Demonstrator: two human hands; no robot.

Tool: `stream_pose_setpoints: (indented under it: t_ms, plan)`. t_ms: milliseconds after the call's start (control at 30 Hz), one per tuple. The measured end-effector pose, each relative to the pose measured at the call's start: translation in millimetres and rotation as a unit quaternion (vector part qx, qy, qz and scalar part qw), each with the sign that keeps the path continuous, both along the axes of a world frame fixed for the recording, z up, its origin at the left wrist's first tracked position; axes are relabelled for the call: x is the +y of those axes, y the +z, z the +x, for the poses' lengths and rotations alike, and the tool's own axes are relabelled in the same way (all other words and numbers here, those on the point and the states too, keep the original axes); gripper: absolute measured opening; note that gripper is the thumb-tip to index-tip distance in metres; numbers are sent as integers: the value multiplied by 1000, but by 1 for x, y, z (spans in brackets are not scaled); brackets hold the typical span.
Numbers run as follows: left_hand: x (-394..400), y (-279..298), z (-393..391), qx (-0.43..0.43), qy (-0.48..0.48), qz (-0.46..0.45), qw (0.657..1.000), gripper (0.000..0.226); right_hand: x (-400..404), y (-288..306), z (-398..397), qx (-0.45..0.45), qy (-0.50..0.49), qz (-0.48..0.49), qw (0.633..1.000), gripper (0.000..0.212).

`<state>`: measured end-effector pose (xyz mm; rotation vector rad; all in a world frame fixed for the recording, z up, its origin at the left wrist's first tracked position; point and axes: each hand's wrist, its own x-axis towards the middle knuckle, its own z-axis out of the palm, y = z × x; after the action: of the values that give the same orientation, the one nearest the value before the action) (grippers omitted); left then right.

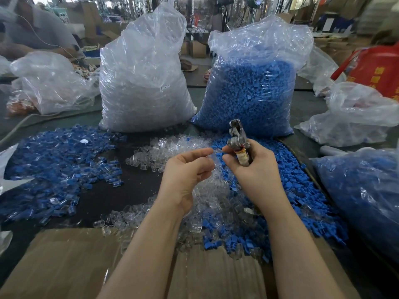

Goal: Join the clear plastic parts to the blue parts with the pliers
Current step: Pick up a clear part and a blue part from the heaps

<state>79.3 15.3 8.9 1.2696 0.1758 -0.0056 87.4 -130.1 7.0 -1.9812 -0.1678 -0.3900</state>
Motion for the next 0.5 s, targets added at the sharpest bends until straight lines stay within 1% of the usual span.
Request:
stream_pose_setpoints:
  t_ms: [233, 367, 467, 500]
  plan:
    - [-1, 0, -1, -17, 17, 16, 1000, 24, 1, 2, -1, -8, 6, 24, 1000, 13]
    - [-3, 1, -1, -46, 52, 25, 997, 18, 2, 2, 0, -13, 7, 16, 1000, 13]
    - [-5, 1, -1, -59, 61, 37, 996, 14, 3, 2, -1, -20, 5, 18, 1000, 17]
    - [-6, 0, -1, -61, 61, 43, 995, 13, 4, 2, -1, -20, 1, 16, 1000, 16]
